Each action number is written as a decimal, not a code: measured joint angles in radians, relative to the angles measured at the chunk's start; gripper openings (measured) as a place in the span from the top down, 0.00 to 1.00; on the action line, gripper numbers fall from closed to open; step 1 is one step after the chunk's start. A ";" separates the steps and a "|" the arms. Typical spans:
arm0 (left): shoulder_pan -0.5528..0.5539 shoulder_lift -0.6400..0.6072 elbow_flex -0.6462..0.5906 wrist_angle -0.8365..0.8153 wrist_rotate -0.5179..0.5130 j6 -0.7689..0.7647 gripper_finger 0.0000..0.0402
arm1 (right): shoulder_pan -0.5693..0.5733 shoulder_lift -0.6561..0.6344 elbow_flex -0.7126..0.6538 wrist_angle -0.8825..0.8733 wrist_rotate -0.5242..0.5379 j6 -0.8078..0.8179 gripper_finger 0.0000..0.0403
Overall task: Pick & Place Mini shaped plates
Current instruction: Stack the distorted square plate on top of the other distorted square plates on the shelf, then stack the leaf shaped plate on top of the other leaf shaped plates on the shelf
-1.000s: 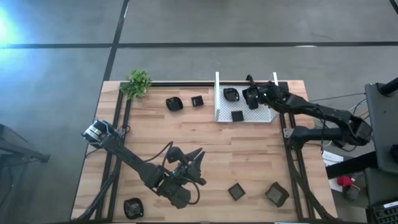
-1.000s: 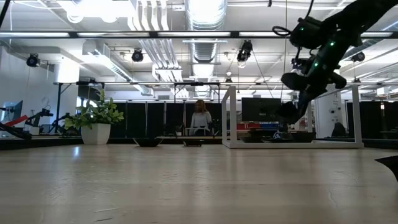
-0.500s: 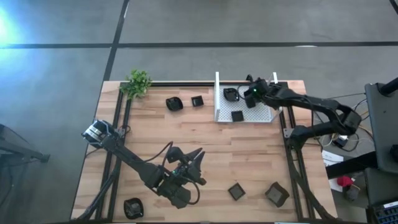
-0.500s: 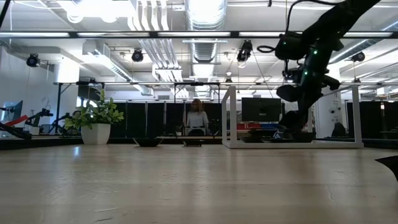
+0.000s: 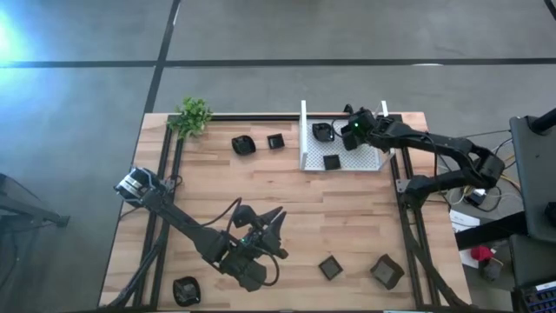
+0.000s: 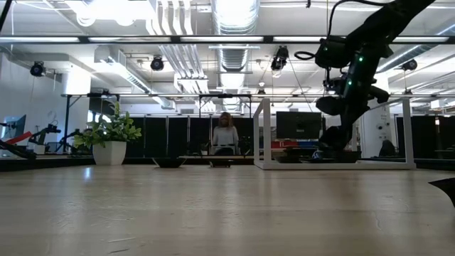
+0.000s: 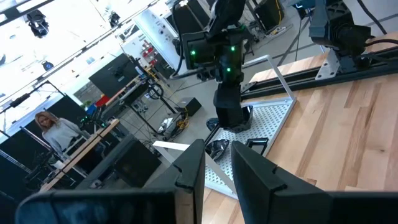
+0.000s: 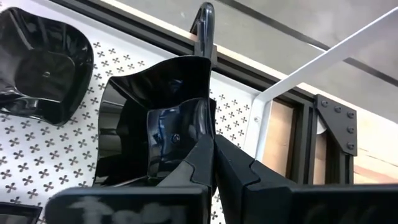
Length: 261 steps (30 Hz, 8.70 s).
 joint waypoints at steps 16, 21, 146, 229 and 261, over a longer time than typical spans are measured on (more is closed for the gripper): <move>-0.001 0.000 0.000 0.000 0.000 0.000 0.81 | 0.000 -0.008 -0.001 -0.002 -0.049 -0.025 0.89; 0.000 0.000 0.000 0.000 0.000 0.000 0.81 | 0.000 -0.008 -0.001 -0.002 -0.048 -0.026 0.79; -0.383 -0.150 -0.443 -0.523 1.558 -0.641 1.00 | 1.328 -0.204 0.095 0.055 0.196 0.117 0.98; 0.254 -0.021 -0.259 0.794 0.324 0.380 1.00 | 1.198 -0.136 -0.133 0.838 0.330 -0.472 0.83; 0.234 -0.028 -0.262 0.777 0.330 0.372 0.97 | 1.197 -0.137 -0.133 0.836 0.447 -0.474 0.97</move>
